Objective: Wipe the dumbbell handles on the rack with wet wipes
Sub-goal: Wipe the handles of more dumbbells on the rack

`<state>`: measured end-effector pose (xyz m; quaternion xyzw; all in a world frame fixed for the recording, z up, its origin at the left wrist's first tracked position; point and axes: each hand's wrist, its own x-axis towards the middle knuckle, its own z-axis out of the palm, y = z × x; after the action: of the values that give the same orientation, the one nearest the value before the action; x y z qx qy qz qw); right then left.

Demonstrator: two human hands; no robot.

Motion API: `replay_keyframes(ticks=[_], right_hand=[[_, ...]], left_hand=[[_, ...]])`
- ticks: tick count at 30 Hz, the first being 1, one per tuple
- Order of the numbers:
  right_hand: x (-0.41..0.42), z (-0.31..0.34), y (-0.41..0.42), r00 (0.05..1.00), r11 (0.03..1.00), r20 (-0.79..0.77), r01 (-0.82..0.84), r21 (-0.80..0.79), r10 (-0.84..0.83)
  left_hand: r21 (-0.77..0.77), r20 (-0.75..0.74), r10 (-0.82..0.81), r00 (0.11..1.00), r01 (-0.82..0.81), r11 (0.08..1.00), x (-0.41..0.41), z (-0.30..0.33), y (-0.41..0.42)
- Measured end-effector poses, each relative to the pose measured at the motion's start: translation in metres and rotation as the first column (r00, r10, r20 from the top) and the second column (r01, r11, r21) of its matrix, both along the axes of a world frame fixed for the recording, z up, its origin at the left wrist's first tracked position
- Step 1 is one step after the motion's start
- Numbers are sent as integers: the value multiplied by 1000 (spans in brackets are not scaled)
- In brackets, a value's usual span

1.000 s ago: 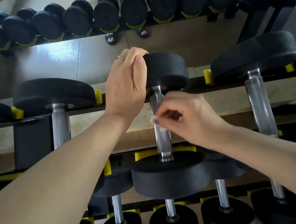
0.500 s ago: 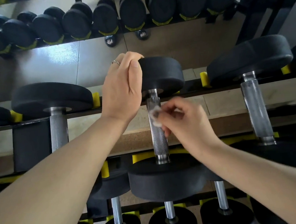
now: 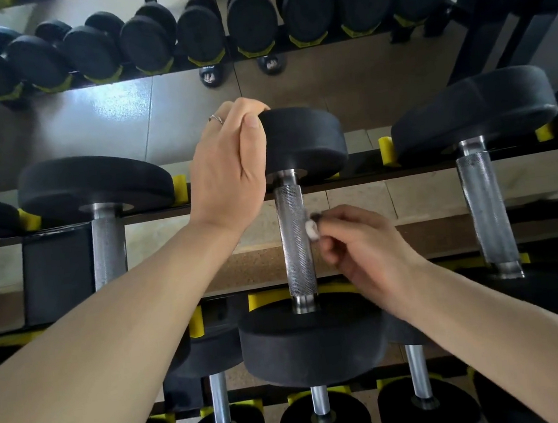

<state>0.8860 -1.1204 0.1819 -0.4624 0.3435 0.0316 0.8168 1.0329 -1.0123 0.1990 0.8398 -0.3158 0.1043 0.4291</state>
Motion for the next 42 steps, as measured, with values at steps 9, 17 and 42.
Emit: replay_keyframes(ticks=[9, 17, 42], right_hand=[[13, 18, -3, 995, 892, 10, -85, -445, 100], [-3, 33, -7, 851, 371, 95, -122, -920, 516], [-2, 29, -27, 864, 248, 50, -88, -965, 501]], left_hand=[[13, -16, -23, 1000, 23, 1000, 0, 1, 1], [23, -17, -6, 1000, 7, 1000, -1, 2, 1], [33, -22, -23, 1000, 23, 999, -2, 5, 2]])
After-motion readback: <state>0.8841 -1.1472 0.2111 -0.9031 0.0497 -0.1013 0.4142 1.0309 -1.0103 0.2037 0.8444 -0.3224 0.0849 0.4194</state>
